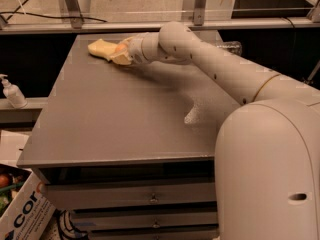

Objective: Move orange near sponge

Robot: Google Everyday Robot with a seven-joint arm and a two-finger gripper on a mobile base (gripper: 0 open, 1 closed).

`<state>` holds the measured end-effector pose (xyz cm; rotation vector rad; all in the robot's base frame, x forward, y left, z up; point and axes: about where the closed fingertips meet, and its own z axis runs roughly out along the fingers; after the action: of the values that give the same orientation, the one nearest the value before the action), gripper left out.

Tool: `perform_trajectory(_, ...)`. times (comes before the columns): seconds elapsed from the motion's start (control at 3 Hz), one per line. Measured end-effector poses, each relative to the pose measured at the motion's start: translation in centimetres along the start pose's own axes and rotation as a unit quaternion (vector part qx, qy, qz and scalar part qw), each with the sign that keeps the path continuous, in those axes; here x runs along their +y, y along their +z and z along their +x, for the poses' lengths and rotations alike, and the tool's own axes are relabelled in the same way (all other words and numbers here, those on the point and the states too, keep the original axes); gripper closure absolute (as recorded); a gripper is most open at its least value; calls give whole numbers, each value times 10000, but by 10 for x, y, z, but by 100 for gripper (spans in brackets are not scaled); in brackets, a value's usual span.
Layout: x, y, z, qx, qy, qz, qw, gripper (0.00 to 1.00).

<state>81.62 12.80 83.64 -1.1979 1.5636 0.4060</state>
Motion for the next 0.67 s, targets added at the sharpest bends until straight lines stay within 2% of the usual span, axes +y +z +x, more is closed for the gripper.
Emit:
perform_trajectory(0.33,1,5,9,25,81,-19,10000,84)
perform_trajectory(0.67,-1,3,5,25,81,-19,10000,60)
